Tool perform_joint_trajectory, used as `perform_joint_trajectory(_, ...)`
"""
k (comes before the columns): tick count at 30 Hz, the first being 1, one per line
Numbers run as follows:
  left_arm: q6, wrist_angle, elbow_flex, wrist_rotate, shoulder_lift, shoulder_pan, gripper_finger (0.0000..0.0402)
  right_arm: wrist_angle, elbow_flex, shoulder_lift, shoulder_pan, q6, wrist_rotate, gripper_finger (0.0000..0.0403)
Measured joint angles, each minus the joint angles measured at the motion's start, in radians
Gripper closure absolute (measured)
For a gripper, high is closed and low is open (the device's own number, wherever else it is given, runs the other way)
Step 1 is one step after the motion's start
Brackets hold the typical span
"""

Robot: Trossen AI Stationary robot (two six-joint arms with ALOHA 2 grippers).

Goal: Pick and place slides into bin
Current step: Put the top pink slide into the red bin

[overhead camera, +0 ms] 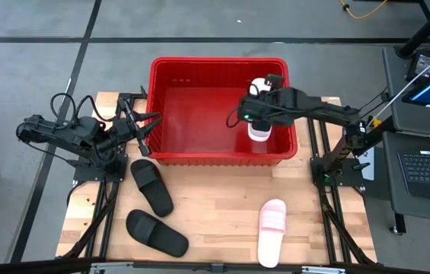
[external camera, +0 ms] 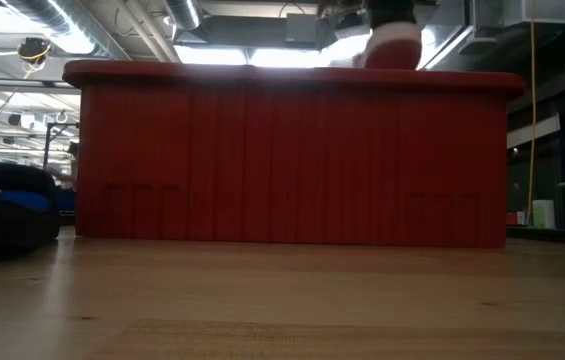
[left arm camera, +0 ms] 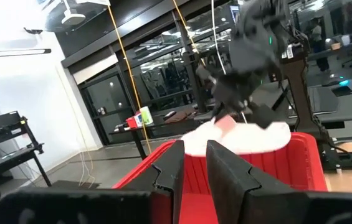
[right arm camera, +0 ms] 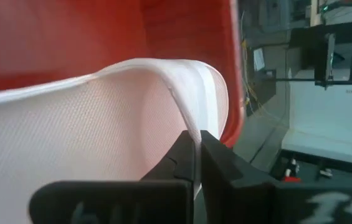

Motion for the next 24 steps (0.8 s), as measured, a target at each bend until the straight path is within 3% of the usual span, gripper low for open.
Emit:
perform_joint_trajectory(6,0.025,0.000,0.000,0.000,0.000,0.000,0.0338,0.143,-0.159,-0.001,-0.057,-0.083,-0.009,0.0391)
perform_joint_trajectory(11,0.025,0.000,0.000,0.000,0.000,0.000,0.0338,0.336,-0.256,-0.008,-0.154,-0.228,-0.132,0.0391)
perform_joint_trajectory(24,0.025,0.000,0.000,0.000,0.000,0.000,0.0338,0.603,-0.432,-0.016,-0.351,-0.468,-0.237,0.0391)
